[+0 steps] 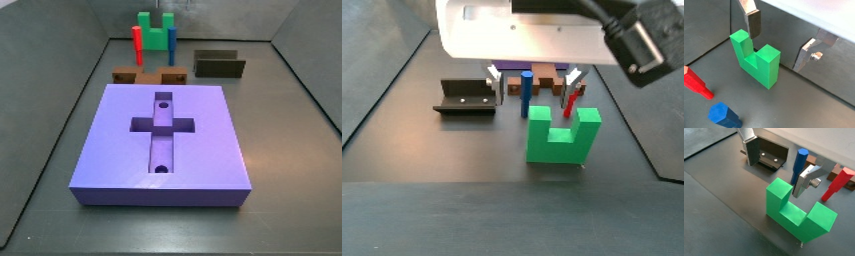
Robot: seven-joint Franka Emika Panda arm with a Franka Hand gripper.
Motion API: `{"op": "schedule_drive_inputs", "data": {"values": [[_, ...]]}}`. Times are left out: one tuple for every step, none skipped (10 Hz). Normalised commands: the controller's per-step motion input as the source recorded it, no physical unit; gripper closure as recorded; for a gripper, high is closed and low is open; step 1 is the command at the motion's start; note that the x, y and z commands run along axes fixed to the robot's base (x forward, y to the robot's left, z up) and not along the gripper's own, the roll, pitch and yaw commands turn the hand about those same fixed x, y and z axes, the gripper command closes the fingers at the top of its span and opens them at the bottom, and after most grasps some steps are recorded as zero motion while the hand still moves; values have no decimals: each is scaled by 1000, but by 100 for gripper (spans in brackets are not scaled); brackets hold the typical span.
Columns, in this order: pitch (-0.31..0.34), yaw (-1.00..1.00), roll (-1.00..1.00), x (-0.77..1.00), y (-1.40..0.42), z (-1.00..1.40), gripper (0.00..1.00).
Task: Pick up the green object. Move up. Move to above the board. Insert the green object.
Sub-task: Pick up the green object.
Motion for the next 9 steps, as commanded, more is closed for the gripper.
{"op": "schedule_drive_inputs", "data": {"values": [[0, -157, -39, 0, 0, -237, 0], [-3, -103, 0, 0, 0, -209, 0], [0, -114, 0, 0, 0, -240, 0], [0, -157, 19, 0, 0, -274, 0], [0, -160, 0, 157, 0, -289, 0], [0, -120, 0, 209, -40, -280, 0], [0, 0, 0, 106, -100, -317, 0], [0, 0, 31, 106, -74, -291, 0], [0, 0, 64, 71, 0, -234, 0]]}}
